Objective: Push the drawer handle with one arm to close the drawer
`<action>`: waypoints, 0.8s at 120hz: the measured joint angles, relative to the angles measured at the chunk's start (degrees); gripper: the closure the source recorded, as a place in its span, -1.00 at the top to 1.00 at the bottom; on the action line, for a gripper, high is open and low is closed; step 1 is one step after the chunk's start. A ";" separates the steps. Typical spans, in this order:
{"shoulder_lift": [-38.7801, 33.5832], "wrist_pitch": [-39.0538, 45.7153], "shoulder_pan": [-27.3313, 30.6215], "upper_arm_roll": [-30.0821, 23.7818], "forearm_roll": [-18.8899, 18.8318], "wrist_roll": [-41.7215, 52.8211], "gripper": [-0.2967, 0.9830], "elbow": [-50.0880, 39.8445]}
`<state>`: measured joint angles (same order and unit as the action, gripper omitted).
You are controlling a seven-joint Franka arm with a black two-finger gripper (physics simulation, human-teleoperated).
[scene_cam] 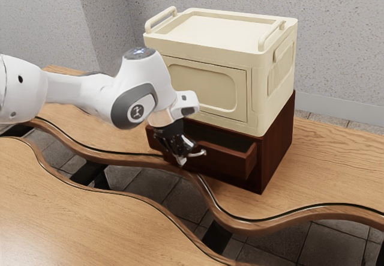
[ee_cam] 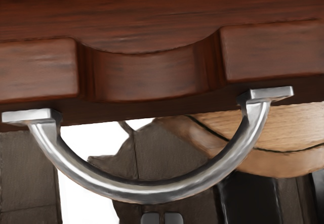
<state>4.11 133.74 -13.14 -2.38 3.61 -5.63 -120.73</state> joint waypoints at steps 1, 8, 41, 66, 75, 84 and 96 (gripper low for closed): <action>0.36 -0.06 0.02 0.00 0.00 0.10 -0.69 0.49; 2.74 -0.52 0.03 0.07 -0.01 0.85 -0.69 3.83; 11.98 -3.29 1.76 0.41 -0.08 5.29 -0.69 15.71; -9.40 -5.52 0.12 -0.26 2.79 5.67 -0.69 -2.29; -18.18 -15.21 11.93 -4.95 -0.19 3.28 -0.48 6.09; -19.21 -25.78 22.22 -4.64 -4.08 2.34 -0.22 14.23; -20.02 -34.99 24.89 -2.03 -4.91 2.30 0.07 16.84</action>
<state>-15.91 98.74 11.75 -4.40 -1.30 -3.33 -103.90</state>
